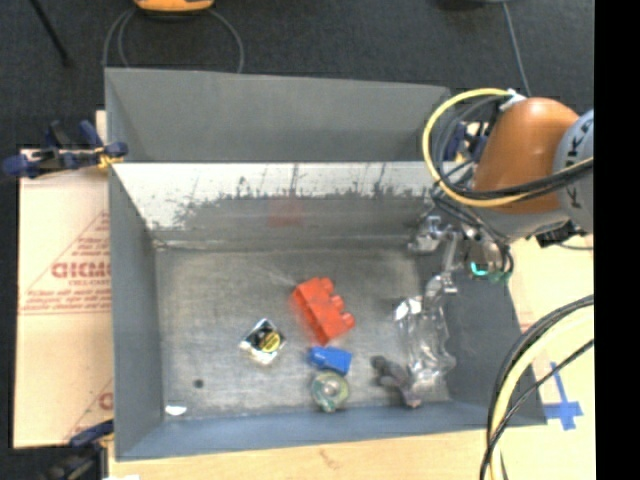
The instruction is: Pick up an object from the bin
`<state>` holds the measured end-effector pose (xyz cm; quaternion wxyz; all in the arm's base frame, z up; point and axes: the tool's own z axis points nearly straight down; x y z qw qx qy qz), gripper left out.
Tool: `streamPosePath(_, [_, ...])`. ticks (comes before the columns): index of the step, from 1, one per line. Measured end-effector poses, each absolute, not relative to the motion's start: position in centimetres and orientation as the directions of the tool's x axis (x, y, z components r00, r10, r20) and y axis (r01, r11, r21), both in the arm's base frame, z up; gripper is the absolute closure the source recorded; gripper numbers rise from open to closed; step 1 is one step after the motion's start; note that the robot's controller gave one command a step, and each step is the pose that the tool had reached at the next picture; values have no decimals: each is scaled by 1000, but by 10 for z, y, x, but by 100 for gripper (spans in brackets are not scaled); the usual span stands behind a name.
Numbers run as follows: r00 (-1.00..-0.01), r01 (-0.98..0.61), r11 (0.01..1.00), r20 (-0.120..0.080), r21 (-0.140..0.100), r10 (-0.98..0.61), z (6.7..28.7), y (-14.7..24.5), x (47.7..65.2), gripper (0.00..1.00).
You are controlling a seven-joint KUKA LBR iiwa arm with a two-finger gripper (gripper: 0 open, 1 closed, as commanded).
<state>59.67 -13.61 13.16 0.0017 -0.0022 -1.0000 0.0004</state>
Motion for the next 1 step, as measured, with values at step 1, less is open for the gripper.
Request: streamPosePath(1, [-1000,18,1000,-23,-1,18,114,-145,587,0])
